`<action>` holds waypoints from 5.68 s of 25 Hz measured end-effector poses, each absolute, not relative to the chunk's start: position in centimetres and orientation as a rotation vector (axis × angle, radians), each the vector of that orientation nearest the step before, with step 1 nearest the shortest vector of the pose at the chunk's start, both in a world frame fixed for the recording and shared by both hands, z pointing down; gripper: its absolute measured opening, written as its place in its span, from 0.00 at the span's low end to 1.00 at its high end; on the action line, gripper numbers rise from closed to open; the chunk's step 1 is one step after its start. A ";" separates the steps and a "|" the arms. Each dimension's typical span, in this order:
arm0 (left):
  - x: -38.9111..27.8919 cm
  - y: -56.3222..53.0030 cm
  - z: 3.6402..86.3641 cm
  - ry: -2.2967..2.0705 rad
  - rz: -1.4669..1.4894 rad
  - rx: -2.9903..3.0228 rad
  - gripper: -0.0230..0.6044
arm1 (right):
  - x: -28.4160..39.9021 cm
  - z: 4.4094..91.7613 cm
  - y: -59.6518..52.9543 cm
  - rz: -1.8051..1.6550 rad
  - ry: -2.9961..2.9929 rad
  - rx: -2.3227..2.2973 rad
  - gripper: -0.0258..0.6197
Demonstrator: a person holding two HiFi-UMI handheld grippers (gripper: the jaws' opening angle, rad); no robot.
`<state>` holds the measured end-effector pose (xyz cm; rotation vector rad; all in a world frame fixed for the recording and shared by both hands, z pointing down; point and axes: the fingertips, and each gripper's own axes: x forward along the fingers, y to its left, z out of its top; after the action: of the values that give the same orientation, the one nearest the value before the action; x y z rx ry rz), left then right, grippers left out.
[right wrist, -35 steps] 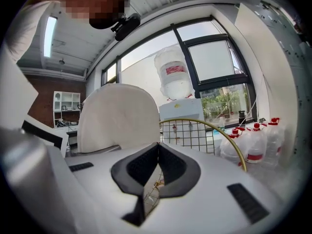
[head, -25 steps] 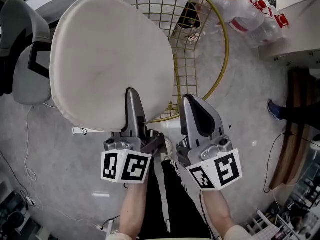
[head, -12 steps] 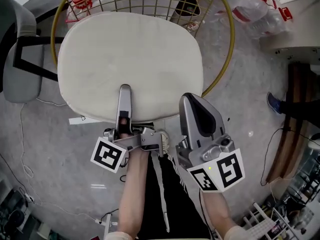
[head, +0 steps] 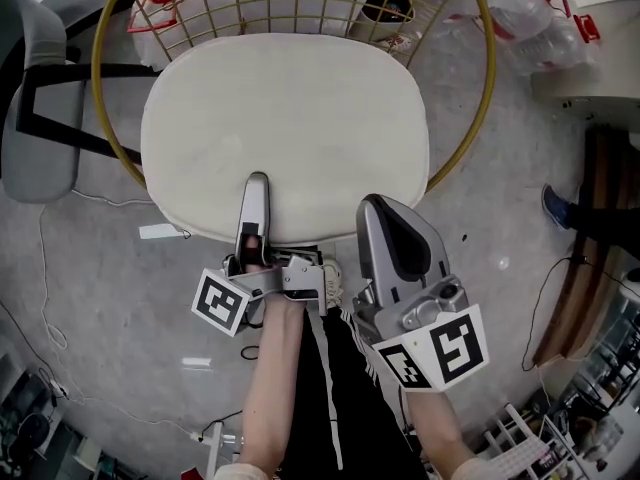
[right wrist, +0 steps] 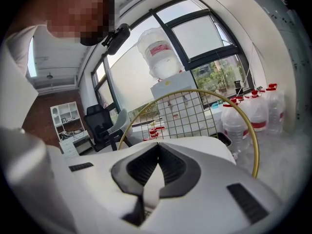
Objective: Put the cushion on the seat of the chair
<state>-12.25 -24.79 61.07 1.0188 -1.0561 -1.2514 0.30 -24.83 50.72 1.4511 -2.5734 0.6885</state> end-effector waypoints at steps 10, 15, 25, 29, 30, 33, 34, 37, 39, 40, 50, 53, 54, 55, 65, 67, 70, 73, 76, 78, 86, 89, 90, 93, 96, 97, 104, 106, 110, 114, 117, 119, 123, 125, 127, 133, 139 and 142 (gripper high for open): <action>-11.8 -24.0 64.8 -1.052 -1.305 0.897 0.12 | -0.7 52.3 -24.2 0.718 -2.581 1.387 0.06; -11.4 -24.0 65.7 -1.066 -1.287 0.899 0.12 | -0.6 52.9 -23.9 0.744 -2.574 1.387 0.06; -10.9 -23.0 67.6 -1.087 -1.259 0.878 0.12 | 0.2 54.0 -23.2 0.743 -2.548 1.382 0.06; -10.1 -23.3 69.0 -1.101 -1.243 0.864 0.12 | 1.7 54.7 -23.9 0.750 -2.532 1.404 0.06; -10.1 -23.3 69.3 -1.103 -1.241 0.860 0.12 | 1.9 54.8 -24.0 0.745 -2.528 1.406 0.06; -10.1 -23.1 69.9 -1.114 -1.230 0.855 0.12 | 2.5 55.0 -23.8 0.726 -2.515 1.409 0.06; -10.1 -23.0 70.0 -1.118 -1.226 0.853 0.12 | 2.7 55.1 -23.6 0.725 -2.511 1.411 0.06; -10.3 -22.7 70.4 -1.130 -1.214 0.849 0.12 | 2.9 55.2 -23.1 0.729 -2.503 1.412 0.06; -10.5 -22.7 70.7 -1.145 -1.199 0.848 0.12 | 2.8 55.3 -22.9 0.720 -2.498 1.411 0.06; -10.5 -22.8 70.8 -1.154 -1.191 0.846 0.12 | 2.9 55.4 -22.9 0.720 -2.496 1.412 0.06; -10.2 -22.5 72.0 -1.157 -1.177 0.796 0.19 | 4.0 55.1 -22.0 0.745 -2.518 1.423 0.06; -10.1 -22.5 72.0 -1.145 -1.186 0.785 0.21 | 4.3 54.9 -21.9 0.745 -2.518 1.432 0.06; -10.0 -22.5 72.0 -1.138 -1.190 0.779 0.22 | 4.5 54.8 -21.8 0.745 -2.518 1.437 0.06; -9.9 -22.5 71.9 -1.132 -1.193 0.773 0.23 | 4.6 54.6 -21.8 0.744 -2.520 1.442 0.06; -10.1 -21.5 72.1 -1.179 -1.180 0.703 0.30 | 4.3 53.4 -20.5 0.712 -2.568 1.437 0.06; -9.9 -21.5 71.9 -1.169 -1.188 0.701 0.30 | 4.4 53.1 -20.4 0.712 -2.570 1.445 0.06; -9.8 -20.8 71.4 -1.164 -1.190 0.704 0.30 | 4.6 52.8 -19.8 0.720 -2.572 1.451 0.06; -9.4 -19.6 71.0 -1.160 -1.181 0.703 0.30 | 4.6 52.5 -18.8 0.734 -2.571 1.450 0.06; -8.9 -18.4 71.0 -1.155 -1.176 0.688 0.30 | 4.6 52.4 -18.2 0.739 -2.573 1.442 0.06; -8.7 -17.6 71.0 -1.155 -1.172 0.676 0.30 | 4.4 52.3 -17.8 0.739 -2.575 1.434 0.06; -8.4 -15.0 71.1 -1.172 -1.141 0.678 0.30 | 4.2 51.9 -16.6 0.738 -2.577 1.421 0.06; -8.4 -14.6 71.1 -1.161 -1.144 0.675 0.30 | 4.3 52.1 -16.1 0.757 -2.569 1.425 0.06; -8.5 -14.4 71.2 -1.161 -1.141 0.676 0.30 | 4.3 52.2 -16.0 0.765 -2.566 1.426 0.06; -8.6 -13.9 71.3 -1.165 -1.136 0.665 0.30 | 4.1 52.5 -15.7 0.773 -2.563 1.426 0.06; -8.4 -12.6 71.7 -1.174 -1.118 0.639 0.30 | 3.9 52.6 -15.4 0.779 -2.560 1.417 0.06; -8.4 -12.0 71.9 -1.180 -1.109 0.631 0.30 | 3.8 52.6 -15.3 0.780 -2.560 1.414 0.06; -9.8 -10.4 71.4 -1.261 -1.047 0.669 0.30 | 2.8 51.8 -15.5 0.761 -2.578 1.392 0.06; -10.7 -10.7 70.9 -1.295 -1.040 0.678 0.30 | 2.5 51.6 -15.7 0.752 -2.580 1.387 0.06; -13.5 -11.7 68.9 -1.415 -0.944 0.790 0.24 | 2.1 49.8 -16.4 0.701 -2.601 1.389 0.06; -15.9 -12.2 65.1 -1.510 -0.872 0.864 0.12 | 2.3 47.4 -16.9 0.705 -2.600 1.420 0.06; -17.4 -13.6 60.7 -1.573 -0.864 0.912 0.10 | 1.9 43.8 -18.3 0.708 -2.646 1.454 0.06; -18.6 -15.1 56.8 -1.627 -0.863 0.956 0.09 | 1.3 40.6 -19.8 0.651 -2.698 1.467 0.06; -20.5 -15.4 46.1 -1.796 -0.773 1.101 0.07 | 0.6 33.0 -20.4 0.583 -2.737 1.484 0.06; -21.2 -15.5 40.0 -1.879 -0.723 1.195 0.06 | 0.3 29.1 -20.5 0.555 -2.755 1.482 0.06; -22.1 -15.3 33.9 -1.990 -0.650 1.301 0.06 | 0.1 25.3 -20.3 0.518 -2.775 1.489 0.06; -21.9 -15.4 17.5 -2.282 -0.481 1.689 0.06 | -0.2 16.5 -20.0 0.394 -2.817 1.550 0.06; -17.2 -13.4 6.2 -2.563 -0.173 2.077 0.06 | -1.0 10.7 -17.7 0.254 -2.855 1.577 0.06; -14.1 -12.5 4.0 -2.572 -0.095 2.236 0.06 | -0.8 9.9 -16.4 0.089 -2.809 1.580 0.06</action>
<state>-14.13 -12.55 4.05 2.2356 -2.5716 -0.0945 -0.81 -16.42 9.91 1.5798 -2.8088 0.0888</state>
